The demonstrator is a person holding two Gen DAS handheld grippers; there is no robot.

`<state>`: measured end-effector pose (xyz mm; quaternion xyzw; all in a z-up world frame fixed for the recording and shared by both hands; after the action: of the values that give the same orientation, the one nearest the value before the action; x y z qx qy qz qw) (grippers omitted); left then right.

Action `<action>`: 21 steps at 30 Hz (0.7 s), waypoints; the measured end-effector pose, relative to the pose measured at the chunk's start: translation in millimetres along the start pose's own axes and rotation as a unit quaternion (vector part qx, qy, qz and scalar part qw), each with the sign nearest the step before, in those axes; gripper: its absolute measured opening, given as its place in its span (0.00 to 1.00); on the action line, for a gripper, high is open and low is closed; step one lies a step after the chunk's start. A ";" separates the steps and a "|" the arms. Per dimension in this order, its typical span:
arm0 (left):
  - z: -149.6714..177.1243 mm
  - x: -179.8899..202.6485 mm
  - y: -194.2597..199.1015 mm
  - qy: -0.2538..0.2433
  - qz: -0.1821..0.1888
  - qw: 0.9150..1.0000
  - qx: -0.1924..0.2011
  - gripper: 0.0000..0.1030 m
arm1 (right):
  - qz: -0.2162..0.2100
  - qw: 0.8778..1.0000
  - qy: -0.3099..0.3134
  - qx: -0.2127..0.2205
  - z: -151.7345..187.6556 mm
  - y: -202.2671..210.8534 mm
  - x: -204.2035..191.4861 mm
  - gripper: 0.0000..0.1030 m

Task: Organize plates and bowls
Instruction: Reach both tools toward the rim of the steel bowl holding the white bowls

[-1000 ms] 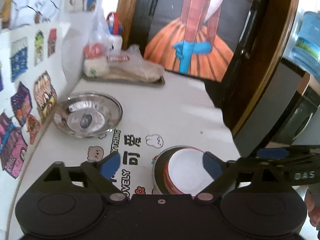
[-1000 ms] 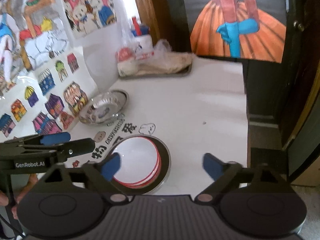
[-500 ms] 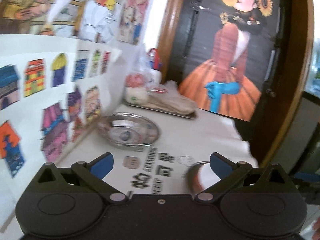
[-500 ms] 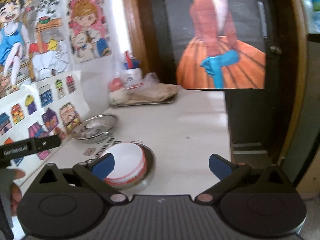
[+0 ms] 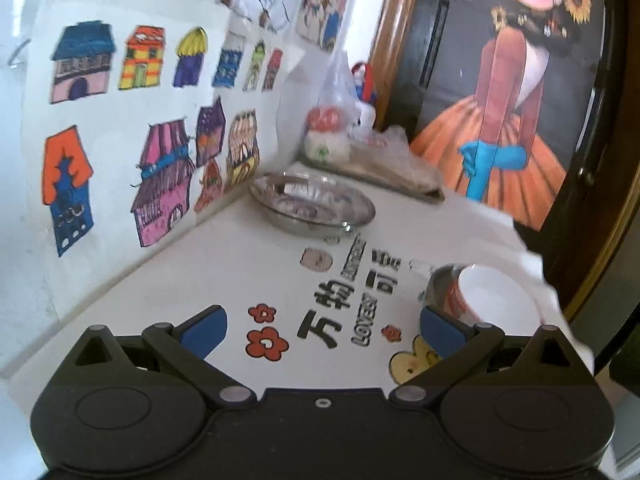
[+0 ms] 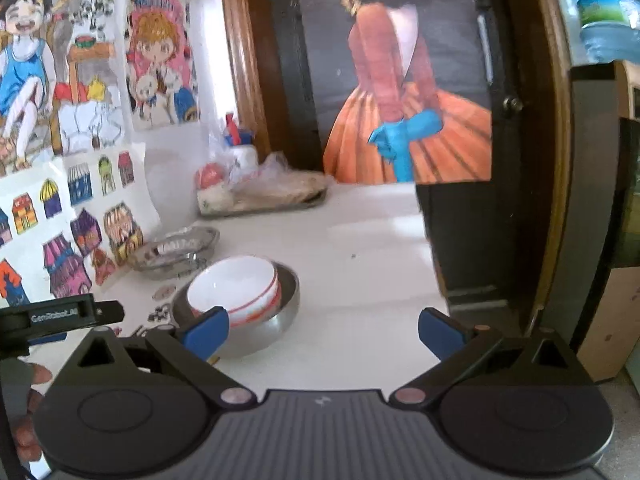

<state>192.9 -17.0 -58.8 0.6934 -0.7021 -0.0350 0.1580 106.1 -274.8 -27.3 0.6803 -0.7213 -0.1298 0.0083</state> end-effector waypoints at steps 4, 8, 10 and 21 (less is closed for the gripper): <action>4.6 10.2 -14.0 -0.040 0.011 0.999 -0.030 0.99 | 0.008 1.000 0.005 -0.016 0.0 -13.8 7.3 1.00; 5.4 18.4 -25.6 -0.071 0.018 0.997 -0.038 0.99 | 0.002 0.999 0.029 -0.039 4.9 -30.6 11.4 1.00; 4.0 20.8 -32.2 -0.071 0.022 0.996 -0.044 0.99 | -0.006 0.998 0.034 -0.055 7.2 -41.2 13.5 1.00; 6.5 22.2 -61.8 -0.062 0.035 0.995 -0.077 0.99 | -0.040 0.996 0.024 -0.075 4.3 -78.6 18.0 1.00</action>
<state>250.9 -42.2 -77.6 0.6508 -0.7296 -0.1259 0.1683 180.9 -295.0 -50.0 0.7089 -0.6815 -0.1672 0.0711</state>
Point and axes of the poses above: each gripper's, at about its wrist camera, not at the fingertips, and y roughly against the way its jaws point, x to its right, z to its underside, the point moved 10 cm from there along -y, roughly the way its jaws point, and after that the axes turned 15 degrees about x, right-handed, at the moved point
